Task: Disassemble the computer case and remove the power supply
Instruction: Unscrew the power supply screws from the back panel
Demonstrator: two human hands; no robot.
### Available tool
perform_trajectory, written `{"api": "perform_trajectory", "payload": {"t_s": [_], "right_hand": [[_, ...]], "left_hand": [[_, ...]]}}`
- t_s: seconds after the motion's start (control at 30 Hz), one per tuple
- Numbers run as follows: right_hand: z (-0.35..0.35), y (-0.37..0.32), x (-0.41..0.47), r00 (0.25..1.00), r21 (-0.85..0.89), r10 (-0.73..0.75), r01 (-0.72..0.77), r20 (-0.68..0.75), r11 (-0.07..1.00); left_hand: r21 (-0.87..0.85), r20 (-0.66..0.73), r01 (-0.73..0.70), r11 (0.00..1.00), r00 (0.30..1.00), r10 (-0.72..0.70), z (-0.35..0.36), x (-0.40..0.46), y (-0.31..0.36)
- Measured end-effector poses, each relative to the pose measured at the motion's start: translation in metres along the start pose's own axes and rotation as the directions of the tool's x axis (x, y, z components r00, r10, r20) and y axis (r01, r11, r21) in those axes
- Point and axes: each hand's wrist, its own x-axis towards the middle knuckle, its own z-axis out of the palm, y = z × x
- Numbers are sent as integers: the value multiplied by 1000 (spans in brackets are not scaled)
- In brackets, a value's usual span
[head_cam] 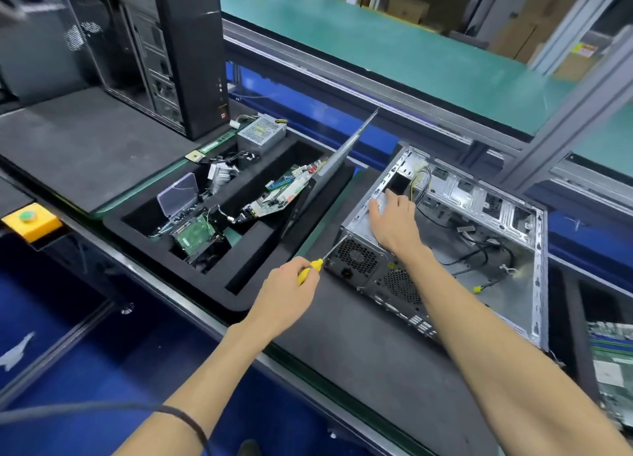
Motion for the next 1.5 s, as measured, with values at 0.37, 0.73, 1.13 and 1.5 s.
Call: {"api": "perform_trajectory", "payload": {"t_s": [0.37,0.73,1.13,1.5], "right_hand": [[1,2,1,1000,23,-7,7,-18,1000],[1,1,1,999,-16,-28,28,-30,999],[2,1,3,998,-46,-41,39,-44,998],[4,3,4,997,-29,-42,40,-65,999]], "left_hand": [[36,6,-26,999,1000,26,0,0,2],[27,50,-33,999,998,31,7,4,3],[-540,251,259,801,958,-141,9,1,12],[-670,742,742,-14,670,-5,-5,5,13]]}}
